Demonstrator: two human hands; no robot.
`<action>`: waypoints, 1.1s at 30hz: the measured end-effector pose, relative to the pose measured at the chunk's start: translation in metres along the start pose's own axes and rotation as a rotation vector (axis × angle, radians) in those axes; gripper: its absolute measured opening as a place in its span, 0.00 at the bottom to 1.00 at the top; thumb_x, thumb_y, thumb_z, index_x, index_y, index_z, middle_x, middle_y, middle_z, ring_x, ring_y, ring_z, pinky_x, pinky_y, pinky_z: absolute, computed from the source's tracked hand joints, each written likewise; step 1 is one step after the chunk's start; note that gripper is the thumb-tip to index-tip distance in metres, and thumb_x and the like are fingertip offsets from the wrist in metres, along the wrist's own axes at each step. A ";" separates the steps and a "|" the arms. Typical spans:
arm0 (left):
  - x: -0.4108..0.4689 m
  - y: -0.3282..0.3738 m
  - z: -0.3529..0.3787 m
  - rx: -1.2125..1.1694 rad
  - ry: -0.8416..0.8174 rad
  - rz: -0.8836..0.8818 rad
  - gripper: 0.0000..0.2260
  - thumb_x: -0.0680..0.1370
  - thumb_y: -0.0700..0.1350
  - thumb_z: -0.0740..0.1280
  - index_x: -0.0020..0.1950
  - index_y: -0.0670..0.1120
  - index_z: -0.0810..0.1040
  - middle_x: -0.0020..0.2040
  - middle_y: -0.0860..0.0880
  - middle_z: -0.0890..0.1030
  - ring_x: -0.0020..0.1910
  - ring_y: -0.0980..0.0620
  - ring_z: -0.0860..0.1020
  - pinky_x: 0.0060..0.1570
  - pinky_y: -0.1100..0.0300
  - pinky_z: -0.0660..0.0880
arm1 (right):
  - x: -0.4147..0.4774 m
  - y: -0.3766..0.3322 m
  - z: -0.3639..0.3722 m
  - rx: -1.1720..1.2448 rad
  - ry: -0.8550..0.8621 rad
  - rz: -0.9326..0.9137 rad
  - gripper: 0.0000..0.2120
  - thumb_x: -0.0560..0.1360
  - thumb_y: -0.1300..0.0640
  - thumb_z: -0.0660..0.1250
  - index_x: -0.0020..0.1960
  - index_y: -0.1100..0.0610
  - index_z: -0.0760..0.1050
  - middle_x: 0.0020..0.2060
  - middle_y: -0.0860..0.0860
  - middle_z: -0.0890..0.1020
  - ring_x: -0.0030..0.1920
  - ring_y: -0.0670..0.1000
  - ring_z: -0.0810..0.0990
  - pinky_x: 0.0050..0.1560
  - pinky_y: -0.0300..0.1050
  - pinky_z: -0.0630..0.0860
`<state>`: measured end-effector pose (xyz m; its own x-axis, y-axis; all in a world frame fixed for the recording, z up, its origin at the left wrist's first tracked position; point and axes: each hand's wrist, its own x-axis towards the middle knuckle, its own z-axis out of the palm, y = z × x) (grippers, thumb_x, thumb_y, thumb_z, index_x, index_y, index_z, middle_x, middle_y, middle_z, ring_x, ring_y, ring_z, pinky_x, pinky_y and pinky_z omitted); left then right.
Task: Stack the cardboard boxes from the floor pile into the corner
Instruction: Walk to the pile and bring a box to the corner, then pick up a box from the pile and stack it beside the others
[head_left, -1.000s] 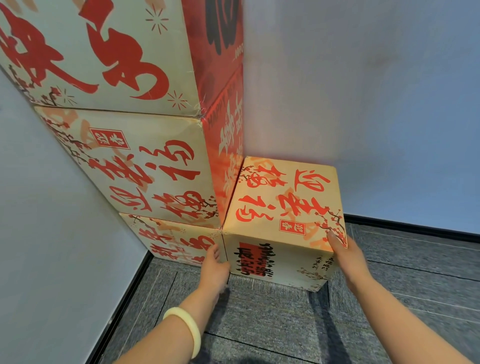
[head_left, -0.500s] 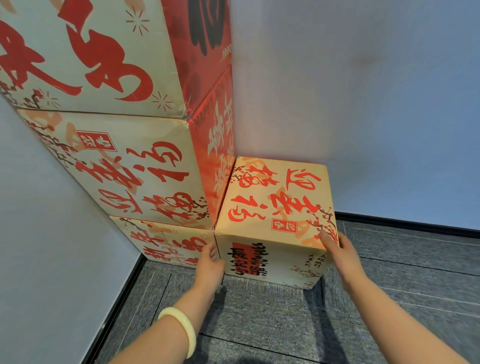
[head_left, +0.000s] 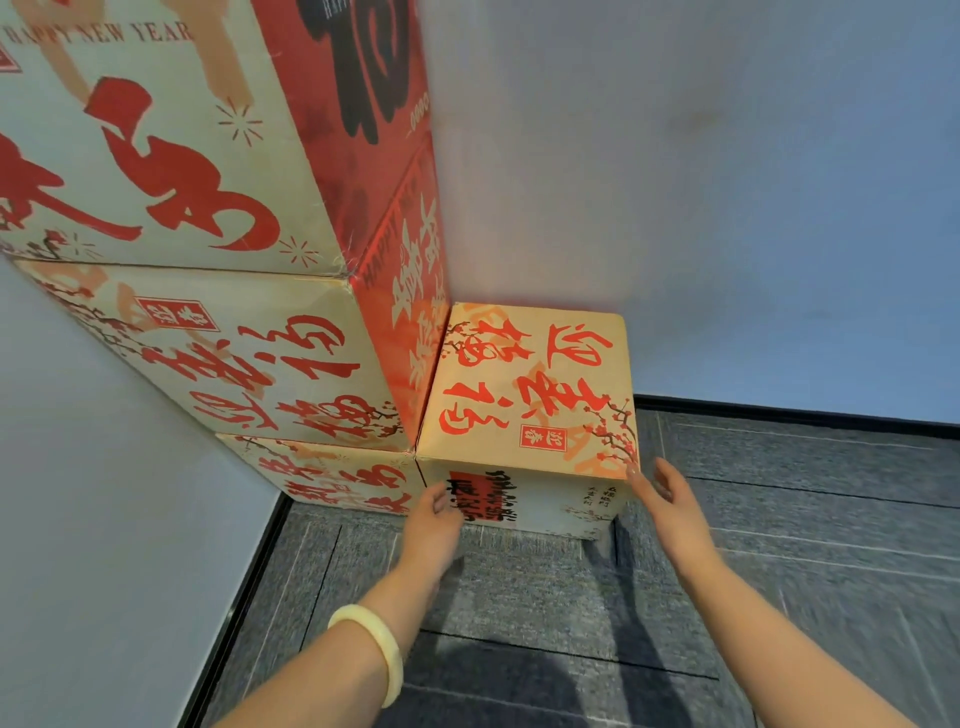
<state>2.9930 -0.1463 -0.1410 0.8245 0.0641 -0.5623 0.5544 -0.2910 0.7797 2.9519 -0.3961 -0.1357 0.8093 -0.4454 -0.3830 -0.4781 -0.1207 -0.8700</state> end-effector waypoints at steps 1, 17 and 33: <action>-0.009 0.007 -0.001 0.010 -0.009 -0.010 0.23 0.78 0.34 0.57 0.73 0.44 0.62 0.69 0.43 0.70 0.43 0.57 0.74 0.35 0.69 0.70 | -0.012 -0.004 -0.004 -0.013 -0.001 0.020 0.36 0.74 0.42 0.64 0.76 0.54 0.56 0.74 0.53 0.63 0.72 0.54 0.63 0.70 0.55 0.62; -0.280 0.227 -0.021 0.248 -0.283 -0.007 0.21 0.80 0.39 0.59 0.73 0.47 0.63 0.64 0.45 0.74 0.45 0.54 0.76 0.36 0.68 0.71 | -0.254 -0.184 -0.164 0.109 -0.033 0.350 0.19 0.77 0.52 0.64 0.65 0.59 0.71 0.49 0.50 0.79 0.53 0.50 0.77 0.48 0.41 0.73; -0.560 0.321 -0.028 0.599 -0.784 0.194 0.19 0.79 0.41 0.62 0.71 0.44 0.66 0.59 0.44 0.76 0.51 0.47 0.76 0.57 0.51 0.74 | -0.630 -0.246 -0.309 0.450 0.539 0.432 0.06 0.78 0.55 0.62 0.54 0.54 0.74 0.48 0.51 0.78 0.45 0.49 0.79 0.36 0.38 0.70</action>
<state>2.7126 -0.2493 0.4319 0.4674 -0.6195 -0.6307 0.0920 -0.6755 0.7316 2.4542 -0.3602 0.4156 0.2561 -0.7495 -0.6105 -0.4342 0.4751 -0.7654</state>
